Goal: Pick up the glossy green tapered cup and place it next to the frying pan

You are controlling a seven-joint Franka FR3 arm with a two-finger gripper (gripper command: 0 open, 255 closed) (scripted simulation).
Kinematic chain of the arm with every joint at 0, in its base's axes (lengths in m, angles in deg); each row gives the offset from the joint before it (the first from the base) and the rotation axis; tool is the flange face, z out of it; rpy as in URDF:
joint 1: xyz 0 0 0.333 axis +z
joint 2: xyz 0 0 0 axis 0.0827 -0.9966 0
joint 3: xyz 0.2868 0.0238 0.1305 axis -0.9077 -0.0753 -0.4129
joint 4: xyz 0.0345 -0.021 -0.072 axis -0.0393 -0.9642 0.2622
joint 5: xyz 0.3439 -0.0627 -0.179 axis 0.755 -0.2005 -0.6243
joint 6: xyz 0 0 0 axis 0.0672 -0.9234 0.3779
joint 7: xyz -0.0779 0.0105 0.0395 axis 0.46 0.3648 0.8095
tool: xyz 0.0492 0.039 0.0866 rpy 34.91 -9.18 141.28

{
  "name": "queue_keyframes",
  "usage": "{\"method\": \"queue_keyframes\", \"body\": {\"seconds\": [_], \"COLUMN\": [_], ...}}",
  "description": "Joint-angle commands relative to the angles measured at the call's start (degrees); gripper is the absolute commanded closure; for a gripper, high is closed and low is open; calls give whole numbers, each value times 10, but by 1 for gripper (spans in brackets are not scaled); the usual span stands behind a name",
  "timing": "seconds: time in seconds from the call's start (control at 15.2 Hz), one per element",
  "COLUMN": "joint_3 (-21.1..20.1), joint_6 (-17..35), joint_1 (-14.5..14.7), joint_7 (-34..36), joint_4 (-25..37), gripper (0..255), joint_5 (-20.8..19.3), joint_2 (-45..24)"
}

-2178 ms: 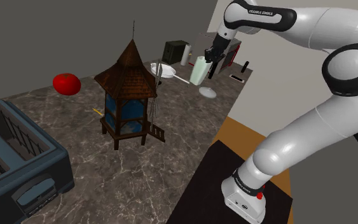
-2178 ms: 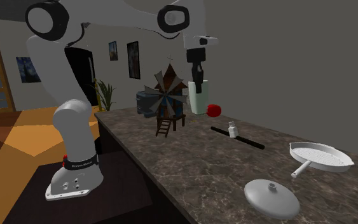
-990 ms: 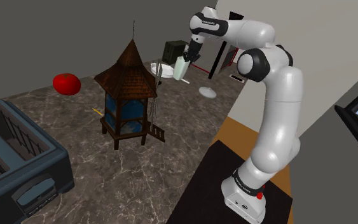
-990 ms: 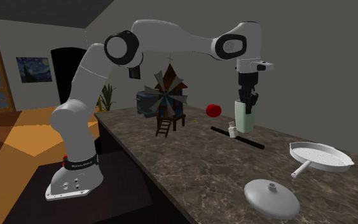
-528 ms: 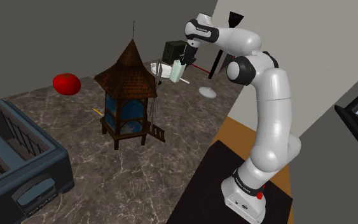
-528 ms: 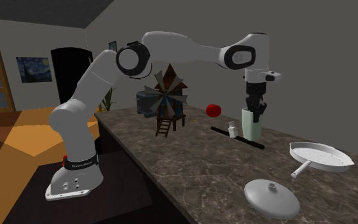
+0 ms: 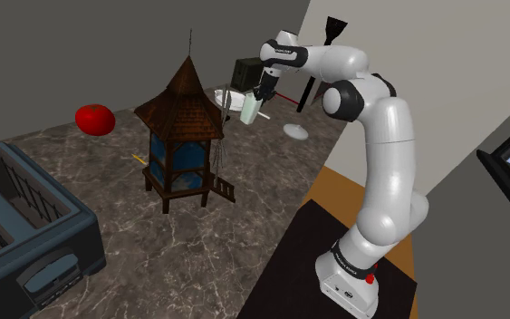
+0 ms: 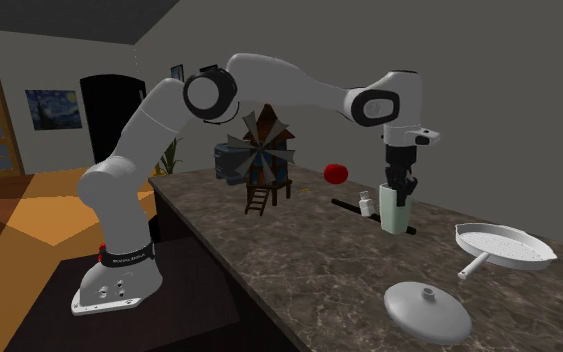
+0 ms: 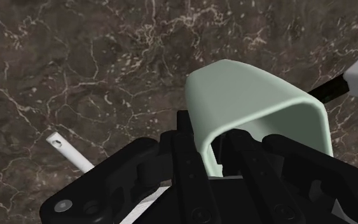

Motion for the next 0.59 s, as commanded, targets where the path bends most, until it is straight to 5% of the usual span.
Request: {"method": "queue_keyframes", "body": {"seconds": [0.0, 0.53], "joint_3": [-1, -2], "joint_6": [16, 41], "joint_1": [2, 3], "joint_7": [-1, -4], "joint_4": [-15, -35], "gripper": [255, 255], "joint_5": [1, 3], "joint_2": [-1, -6]}}
